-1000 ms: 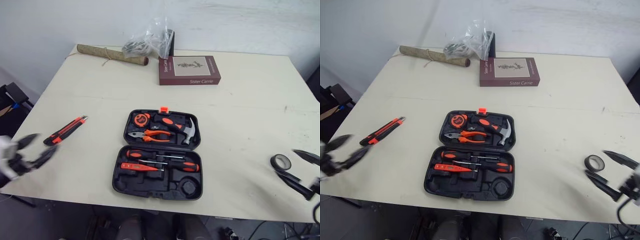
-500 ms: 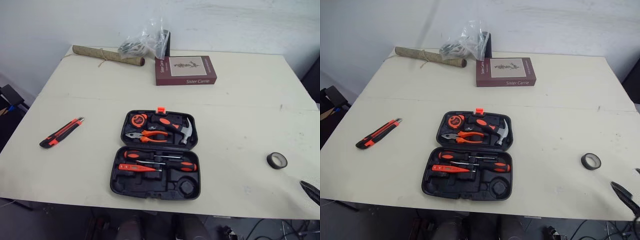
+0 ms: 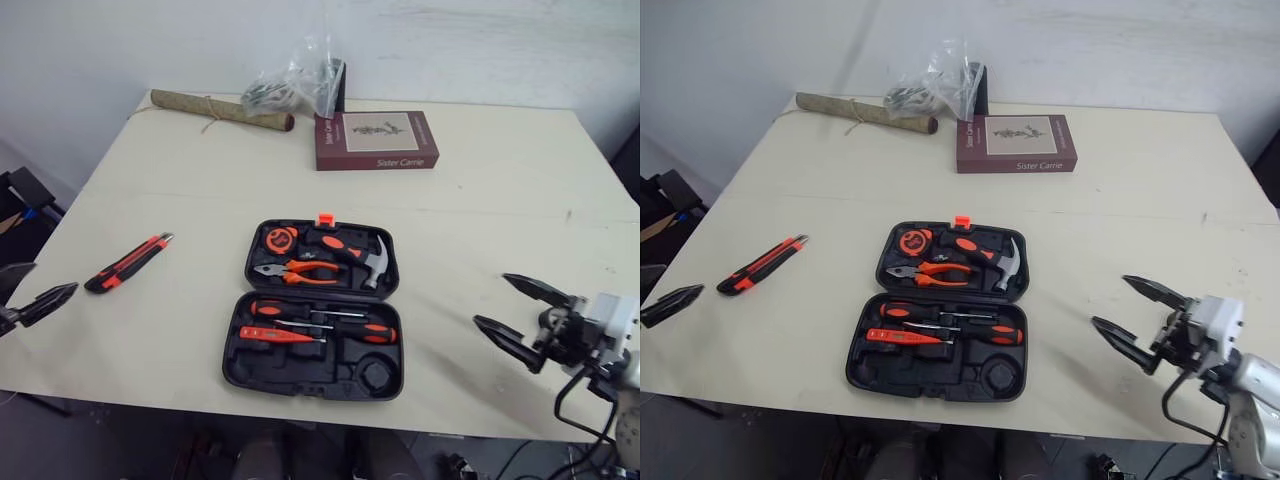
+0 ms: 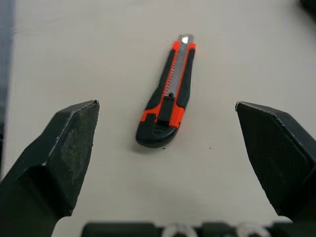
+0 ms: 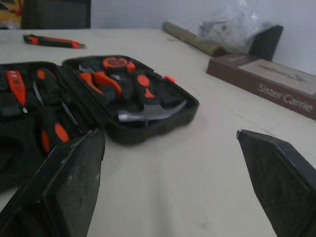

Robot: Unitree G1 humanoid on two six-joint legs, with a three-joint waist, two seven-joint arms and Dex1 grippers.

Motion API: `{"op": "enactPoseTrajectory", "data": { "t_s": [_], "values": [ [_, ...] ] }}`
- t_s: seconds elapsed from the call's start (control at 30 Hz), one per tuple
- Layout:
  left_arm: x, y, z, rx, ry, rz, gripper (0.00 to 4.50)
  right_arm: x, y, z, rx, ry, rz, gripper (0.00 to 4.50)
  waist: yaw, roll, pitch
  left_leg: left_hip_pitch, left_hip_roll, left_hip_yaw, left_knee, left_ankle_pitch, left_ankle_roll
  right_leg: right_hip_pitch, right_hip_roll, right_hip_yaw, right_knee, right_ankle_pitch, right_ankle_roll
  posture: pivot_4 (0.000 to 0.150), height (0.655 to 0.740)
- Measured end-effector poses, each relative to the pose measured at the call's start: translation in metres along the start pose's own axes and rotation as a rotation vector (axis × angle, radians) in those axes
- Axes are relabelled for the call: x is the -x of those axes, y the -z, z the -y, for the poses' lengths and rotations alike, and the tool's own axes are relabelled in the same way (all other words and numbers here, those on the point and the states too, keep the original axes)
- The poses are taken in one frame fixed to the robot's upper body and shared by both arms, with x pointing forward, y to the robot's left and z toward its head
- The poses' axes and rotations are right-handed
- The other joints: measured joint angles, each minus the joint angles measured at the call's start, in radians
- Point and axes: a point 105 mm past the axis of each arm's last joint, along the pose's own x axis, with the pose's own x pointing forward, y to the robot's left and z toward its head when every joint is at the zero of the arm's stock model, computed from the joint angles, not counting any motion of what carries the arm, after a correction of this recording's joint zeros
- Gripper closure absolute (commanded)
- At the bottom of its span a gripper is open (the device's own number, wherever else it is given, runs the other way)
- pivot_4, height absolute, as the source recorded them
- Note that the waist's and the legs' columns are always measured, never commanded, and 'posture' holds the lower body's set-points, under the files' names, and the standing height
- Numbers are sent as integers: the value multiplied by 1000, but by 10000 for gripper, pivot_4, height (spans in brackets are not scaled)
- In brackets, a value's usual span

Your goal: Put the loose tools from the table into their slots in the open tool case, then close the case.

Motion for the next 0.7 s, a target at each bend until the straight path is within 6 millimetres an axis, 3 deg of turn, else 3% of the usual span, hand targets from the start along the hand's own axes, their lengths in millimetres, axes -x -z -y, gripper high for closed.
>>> {"op": "enactPoseTrajectory", "data": {
  "t_s": [0.13,0.23,0.37,0.67,0.7],
  "values": [
    [-28,4,-4,-36,11,-78,100,-18,-13,-7,5,-56,60,0,-3,-2,-1,-12,1,1,8,2,-2,-10,1,-1,6,0,1,1500,7400],
    [-38,11,-5,-42,10,-116,100,-20,-14,-10,1,-70,66,0,-4,-3,0,-13,1,2,12,0,1,-10,1,-1,6,1,1,1500,7400],
    [-62,21,6,-7,44,-143,100,-6,0,-17,-38,-61,31,0,5,-4,-1,-14,0,2,16,-2,4,-9,-1,-1,5,1,3,1500,7400],
    [-91,10,15,23,53,-107,100,0,2,-17,-27,-47,34,0,15,-5,-1,-13,0,1,17,-1,3,-8,-1,-1,6,2,3,1500,7400],
    [-93,9,16,32,57,-106,2607,0,3,-18,-23,-48,33,0,19,-5,-1,-13,0,1,17,-1,3,-8,-1,-1,7,2,3,1500,7400]
  ]
}}
